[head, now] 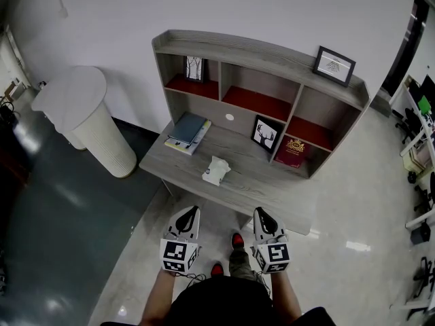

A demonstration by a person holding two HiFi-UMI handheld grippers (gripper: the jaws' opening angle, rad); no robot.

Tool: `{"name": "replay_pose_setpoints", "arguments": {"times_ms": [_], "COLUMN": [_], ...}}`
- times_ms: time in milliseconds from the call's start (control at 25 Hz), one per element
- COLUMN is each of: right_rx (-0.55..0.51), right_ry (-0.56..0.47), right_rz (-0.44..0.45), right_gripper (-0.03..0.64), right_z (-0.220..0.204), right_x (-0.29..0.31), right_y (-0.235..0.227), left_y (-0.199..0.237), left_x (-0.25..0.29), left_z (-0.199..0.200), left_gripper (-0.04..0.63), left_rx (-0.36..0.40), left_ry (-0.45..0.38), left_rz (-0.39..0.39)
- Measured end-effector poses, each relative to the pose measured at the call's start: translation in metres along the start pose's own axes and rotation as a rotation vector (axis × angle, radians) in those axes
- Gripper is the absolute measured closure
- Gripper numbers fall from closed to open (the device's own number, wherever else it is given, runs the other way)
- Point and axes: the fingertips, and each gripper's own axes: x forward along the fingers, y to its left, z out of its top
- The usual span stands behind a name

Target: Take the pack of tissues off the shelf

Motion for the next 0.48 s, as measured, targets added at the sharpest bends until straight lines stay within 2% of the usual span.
{"name": "replay_pose_setpoints", "arguments": {"times_ms": [480], "right_rx": [-0.002], "right_ry": [-0.004], "right_rz": [0.005], "right_gripper": [0.58], "right_z": [0.0023], "right_x": [0.0026], "right_y": [0.0], "left_y": [0.0001], "left_x": [0.0019], "left_z": [0.0023], "left_gripper": [0.589], "left_rx": [0.002], "left_ry": [-0.004], "left_rz": [0.001]}}
